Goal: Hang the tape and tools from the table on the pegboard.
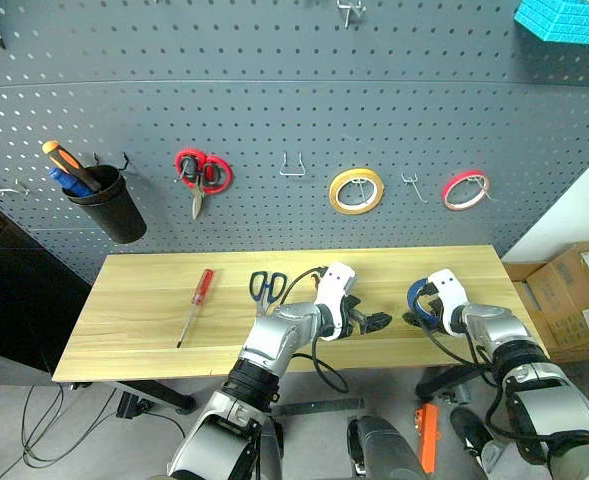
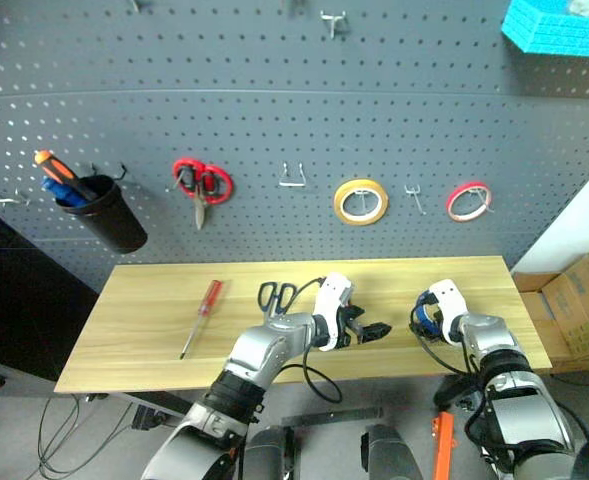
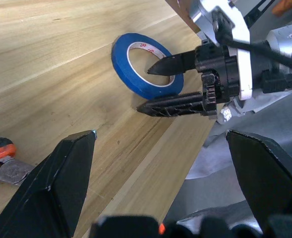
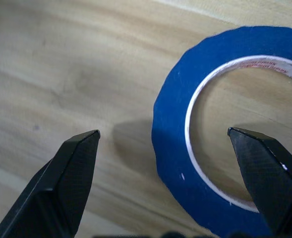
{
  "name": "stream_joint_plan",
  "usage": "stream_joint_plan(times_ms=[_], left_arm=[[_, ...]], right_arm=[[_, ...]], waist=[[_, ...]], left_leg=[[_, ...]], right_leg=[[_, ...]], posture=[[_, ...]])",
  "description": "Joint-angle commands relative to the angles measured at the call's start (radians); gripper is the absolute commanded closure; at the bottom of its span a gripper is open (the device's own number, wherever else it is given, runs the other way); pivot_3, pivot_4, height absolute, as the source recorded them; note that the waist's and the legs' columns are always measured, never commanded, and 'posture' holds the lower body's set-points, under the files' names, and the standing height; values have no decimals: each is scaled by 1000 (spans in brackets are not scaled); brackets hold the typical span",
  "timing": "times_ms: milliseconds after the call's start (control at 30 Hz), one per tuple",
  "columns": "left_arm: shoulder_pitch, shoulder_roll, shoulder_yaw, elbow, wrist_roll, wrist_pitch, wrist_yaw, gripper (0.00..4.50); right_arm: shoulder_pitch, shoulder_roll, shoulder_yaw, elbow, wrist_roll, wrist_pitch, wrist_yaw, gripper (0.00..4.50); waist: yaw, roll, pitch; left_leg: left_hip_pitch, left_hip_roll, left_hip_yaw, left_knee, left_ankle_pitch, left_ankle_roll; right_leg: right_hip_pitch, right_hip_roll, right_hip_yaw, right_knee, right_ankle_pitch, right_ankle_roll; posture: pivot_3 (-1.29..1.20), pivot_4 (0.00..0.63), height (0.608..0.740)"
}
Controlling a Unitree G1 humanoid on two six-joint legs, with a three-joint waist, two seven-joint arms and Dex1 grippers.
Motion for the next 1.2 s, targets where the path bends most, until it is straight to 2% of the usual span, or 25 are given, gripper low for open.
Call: stream_joint_plan(times_ms=[33,100,433,667,933,1067,1200], left_arm=[[-22,-20,-3,-23,0,-9,-5,0],[-26,-24,1,-16,-2,-10,-7,0],[-53,-33,15,9,-6,-25,-15,0],[-86,-31,27,43,-2,-66,-20,0],[-96,-16,51,-6,-21,-66,-47,0],[-104,-10,57,10,-17,-76,-56,0],[-116,-22,63,27,-19,-79,-57,0]], right_arm=[[-22,-1,-30,-10,18,16,2,393],[-19,-2,-31,-16,15,16,6,921],[1,-16,-37,-43,-1,-7,-8,4361],[67,-26,-59,-169,10,6,-47,4436],[257,-38,-31,-598,-21,69,-125,4436],[280,-45,-17,-649,-15,101,-106,4436],[224,-65,5,-548,-27,85,-57,3516]], waist=[[0,0,0],[-1,0,0],[-19,0,0],[-22,1,0],[-24,3,-3],[-26,4,-3],[-29,3,-3]], left_leg=[[0,0,0,0,0,0],[-1,0,0,-1,0,0],[-1,0,0,-1,0,0],[-1,0,0,-1,0,0],[-6,0,0,0,0,0],[-6,0,0,0,0,0],[-6,0,0,2,0,0]], right_leg=[[0,0,0,0,0,0],[-1,0,0,0,1,2],[-1,0,0,-1,0,2],[-1,0,-1,-1,1,4],[-6,0,-1,-1,2,6],[-6,0,0,-1,2,6],[-5,0,0,0,3,7]], posture=[[50,212,740],[47,211,740],[25,179,740],[8,149,740],[-36,111,740],[-39,110,740],[-31,126,740]])
